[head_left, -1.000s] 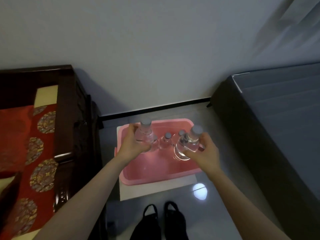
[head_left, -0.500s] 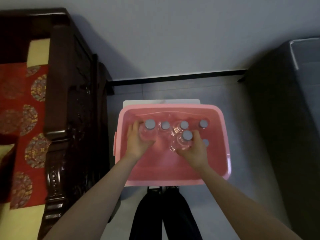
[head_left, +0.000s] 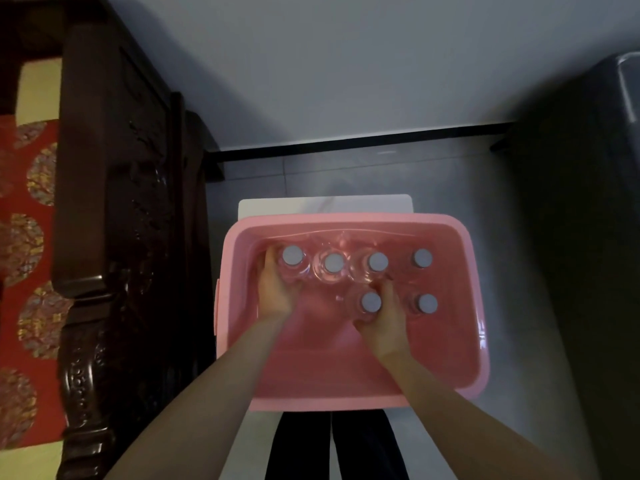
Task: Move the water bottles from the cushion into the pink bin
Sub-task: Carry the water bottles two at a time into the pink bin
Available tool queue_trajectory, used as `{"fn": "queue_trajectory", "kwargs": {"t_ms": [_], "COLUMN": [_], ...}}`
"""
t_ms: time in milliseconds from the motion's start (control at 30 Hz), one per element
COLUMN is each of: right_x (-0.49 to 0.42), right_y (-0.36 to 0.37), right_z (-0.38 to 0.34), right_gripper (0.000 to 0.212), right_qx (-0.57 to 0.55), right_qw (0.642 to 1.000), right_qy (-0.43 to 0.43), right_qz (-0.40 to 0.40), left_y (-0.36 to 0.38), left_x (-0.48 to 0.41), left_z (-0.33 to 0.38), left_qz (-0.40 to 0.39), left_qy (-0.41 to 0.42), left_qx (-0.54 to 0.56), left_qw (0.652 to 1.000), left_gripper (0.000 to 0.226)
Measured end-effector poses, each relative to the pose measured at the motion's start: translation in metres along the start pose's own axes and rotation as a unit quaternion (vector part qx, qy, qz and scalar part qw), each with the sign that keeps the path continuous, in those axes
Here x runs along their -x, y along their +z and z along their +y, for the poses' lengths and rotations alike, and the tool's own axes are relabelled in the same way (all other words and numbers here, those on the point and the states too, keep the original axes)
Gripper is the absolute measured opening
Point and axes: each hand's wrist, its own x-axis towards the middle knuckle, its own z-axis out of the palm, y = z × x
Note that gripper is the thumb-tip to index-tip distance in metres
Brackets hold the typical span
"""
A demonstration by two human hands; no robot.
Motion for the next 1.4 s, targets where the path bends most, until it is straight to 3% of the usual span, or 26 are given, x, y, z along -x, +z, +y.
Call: {"fn": "queue_trajectory", "kwargs": {"t_ms": [300, 400, 467, 533, 600, 667, 733, 1033, 1200, 1300, 1400], "right_x": [0.000, 0.006, 0.011, 0.015, 0.015, 0.013, 0.010, 0.007, 0.009, 0.010, 0.010], "right_y": [-0.003, -0.014, -0.023, -0.032, -0.037, -0.039, -0.042, -0.055, -0.048, -0.058, -0.078], "right_z": [-0.002, -0.014, -0.022, -0.032, -0.039, -0.047, -0.051, -0.045, -0.050, -0.056, -0.061], "right_gripper": [0.065, 0.068, 0.059, 0.048, 0.037, 0.024, 0.019, 0.014, 0.021, 0.032, 0.029], "right_qx": [0.008, 0.067, 0.138, 0.184, 0.220, 0.249, 0.258, 0.280, 0.303, 0.294, 0.250], "right_qw": [1.000, 0.998, 0.989, 0.977, 0.961, 0.948, 0.945, 0.940, 0.931, 0.935, 0.954], "right_qy": [0.013, 0.002, -0.051, -0.113, -0.165, -0.189, -0.189, -0.190, -0.189, -0.181, -0.160], "right_qz": [-0.015, -0.004, 0.015, -0.001, -0.028, -0.055, -0.071, -0.042, -0.079, -0.080, -0.037], "left_y": [0.001, -0.009, -0.018, -0.031, -0.041, -0.046, -0.048, -0.039, -0.039, -0.041, -0.046], "left_x": [-0.001, 0.001, 0.002, 0.005, 0.006, 0.003, -0.001, -0.001, -0.001, 0.001, 0.003], "left_z": [-0.006, 0.003, 0.011, 0.022, 0.033, 0.042, 0.047, 0.049, 0.047, 0.047, 0.052], "left_qz": [-0.025, -0.045, -0.061, -0.083, -0.111, -0.153, -0.182, -0.155, -0.161, -0.169, -0.187], "left_qy": [-0.002, -0.015, 0.029, 0.132, 0.227, 0.260, 0.257, 0.281, 0.276, 0.263, 0.255], "left_qx": [0.002, -0.039, -0.100, -0.184, -0.284, -0.361, -0.397, -0.360, -0.373, -0.384, -0.379], "left_qw": [1.000, 0.998, 0.993, 0.970, 0.925, 0.883, 0.862, 0.876, 0.871, 0.869, 0.870], "left_gripper": [0.065, 0.074, 0.072, 0.063, 0.045, 0.031, 0.026, 0.029, 0.030, 0.034, 0.036]}}
